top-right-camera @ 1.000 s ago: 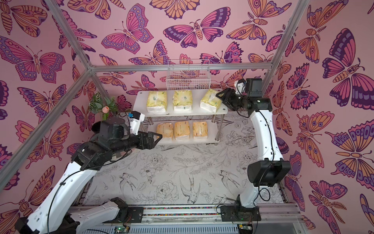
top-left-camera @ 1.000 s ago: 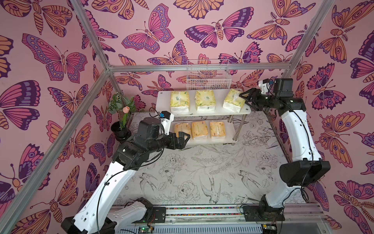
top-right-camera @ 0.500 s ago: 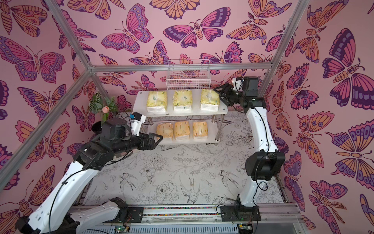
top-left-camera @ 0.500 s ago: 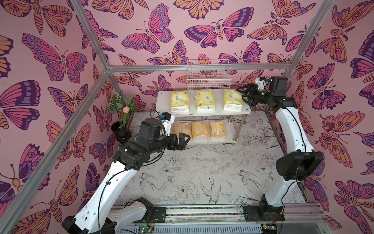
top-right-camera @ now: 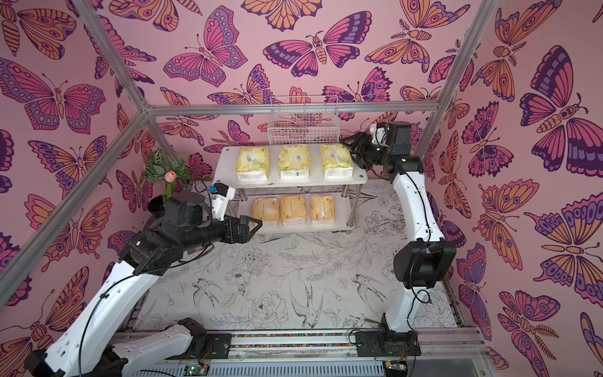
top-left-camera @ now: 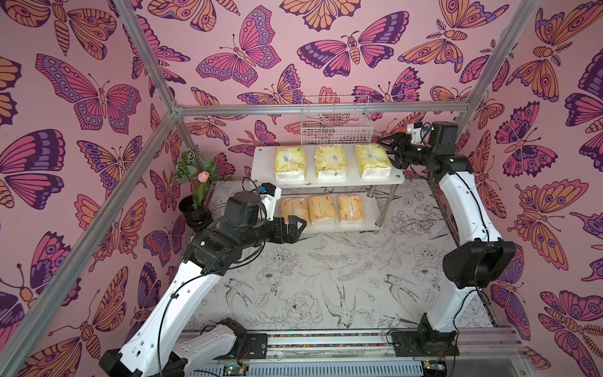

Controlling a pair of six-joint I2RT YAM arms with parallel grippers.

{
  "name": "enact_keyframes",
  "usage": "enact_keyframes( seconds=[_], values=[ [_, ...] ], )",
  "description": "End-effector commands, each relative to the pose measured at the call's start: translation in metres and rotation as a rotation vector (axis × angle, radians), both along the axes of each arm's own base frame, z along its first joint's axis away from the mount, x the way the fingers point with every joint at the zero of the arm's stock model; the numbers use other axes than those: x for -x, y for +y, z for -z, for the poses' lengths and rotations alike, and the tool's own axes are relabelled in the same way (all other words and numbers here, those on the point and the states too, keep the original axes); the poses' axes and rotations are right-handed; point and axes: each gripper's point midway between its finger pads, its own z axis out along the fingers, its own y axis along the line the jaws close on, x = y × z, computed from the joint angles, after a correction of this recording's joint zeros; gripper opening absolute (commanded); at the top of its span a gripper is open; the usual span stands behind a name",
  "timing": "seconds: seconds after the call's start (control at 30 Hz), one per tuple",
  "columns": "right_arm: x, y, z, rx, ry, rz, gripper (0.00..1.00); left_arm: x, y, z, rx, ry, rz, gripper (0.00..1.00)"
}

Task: Place the tissue boxes on the shelf by color
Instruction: Place a box of tissues on the shelf, then reset both arms

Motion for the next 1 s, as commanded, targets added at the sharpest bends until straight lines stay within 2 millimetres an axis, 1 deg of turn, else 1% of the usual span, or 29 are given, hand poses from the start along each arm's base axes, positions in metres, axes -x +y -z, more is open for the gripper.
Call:
enact_keyframes(
  seconds=[0.0, 0.13, 0.2, 0.3, 0.43, 0.5, 0.53, 0.63, 0.7, 0.73, 0.77, 0.87, 0.97],
  values=[
    [0.002, 0.000, -0.011, 0.018, -0.044, 0.009, 0.71, 0.000, 0.006, 0.000, 0.001, -0.007, -0.024, 1.00],
    [0.009, -0.013, -0.025, 0.070, -0.102, 0.066, 0.77, -0.002, 0.015, -0.004, -0.006, -0.030, -0.069, 1.00],
    [0.014, -0.023, -0.030, 0.105, -0.124, 0.107, 0.80, -0.004, 0.025, -0.010, -0.018, -0.060, -0.124, 1.00],
    [0.026, -0.036, -0.039, 0.154, -0.156, 0.152, 0.82, -0.005, 0.046, -0.020, -0.040, -0.116, -0.220, 1.00],
    [0.050, -0.049, -0.050, 0.205, -0.191, 0.191, 0.86, -0.005, 0.078, -0.037, -0.068, -0.199, -0.365, 1.00],
    [0.060, -0.055, -0.047, 0.234, -0.195, 0.207, 0.86, -0.004, 0.093, -0.045, -0.084, -0.237, -0.431, 1.00],
    [0.074, -0.058, -0.054, 0.250, -0.218, 0.218, 0.87, -0.003, 0.101, -0.047, -0.096, -0.253, -0.464, 1.00],
    [0.099, -0.066, -0.051, 0.306, -0.236, 0.248, 0.88, 0.001, 0.122, -0.059, -0.127, -0.310, -0.549, 1.00],
    [0.116, -0.073, -0.049, 0.350, -0.250, 0.268, 0.90, 0.002, 0.135, -0.063, -0.166, -0.341, -0.601, 1.00],
    [0.125, -0.078, -0.047, 0.380, -0.259, 0.289, 0.96, 0.003, 0.142, -0.064, -0.192, -0.358, -0.623, 1.00],
    [0.133, -0.083, -0.044, 0.404, -0.260, 0.307, 1.00, 0.003, 0.147, -0.064, -0.216, -0.372, -0.643, 1.00],
    [0.159, -0.100, -0.033, 0.490, -0.281, 0.376, 0.99, 0.001, 0.160, -0.065, -0.291, -0.433, -0.688, 1.00],
    [0.178, -0.125, -0.013, 0.585, -0.281, 0.483, 0.99, -0.004, 0.167, -0.057, -0.356, -0.485, -0.720, 1.00]
  ],
)
